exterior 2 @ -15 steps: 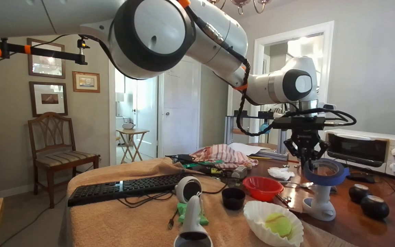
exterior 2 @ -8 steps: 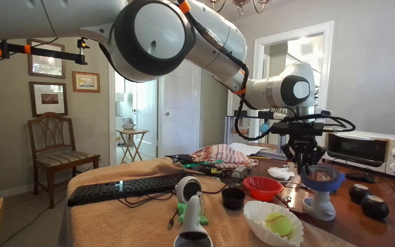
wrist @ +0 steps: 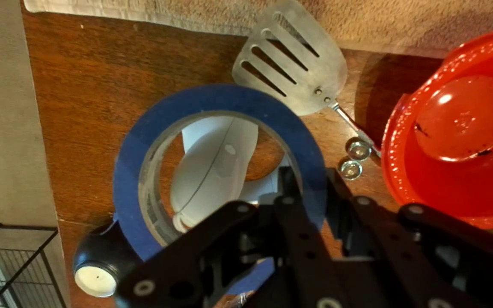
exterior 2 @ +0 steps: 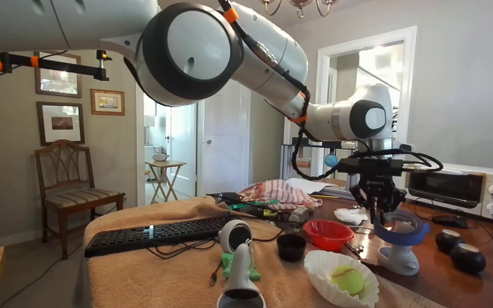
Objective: Put the blue tape around the controller at the right back
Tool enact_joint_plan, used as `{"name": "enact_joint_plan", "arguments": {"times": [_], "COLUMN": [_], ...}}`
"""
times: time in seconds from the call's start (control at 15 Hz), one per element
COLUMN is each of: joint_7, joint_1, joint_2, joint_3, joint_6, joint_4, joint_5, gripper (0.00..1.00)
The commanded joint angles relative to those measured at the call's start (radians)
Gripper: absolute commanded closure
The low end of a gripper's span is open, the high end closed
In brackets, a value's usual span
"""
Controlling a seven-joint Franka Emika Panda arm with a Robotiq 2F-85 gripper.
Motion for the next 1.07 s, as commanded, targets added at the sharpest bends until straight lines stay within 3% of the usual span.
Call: {"name": "enact_joint_plan", "arguments": {"times": [0.0, 1.0], "joint_7": [0.065, 0.102], "joint_1": [-0.006, -0.004], "joint_2": [0.029, 0.057], "joint_3": [-0.01, -0.021], "joint_6": [0.003, -0.032], "joint_4": [0.037, 0.029], "joint_5": [0.007, -0.005], "gripper": [0.95, 0.95]}}
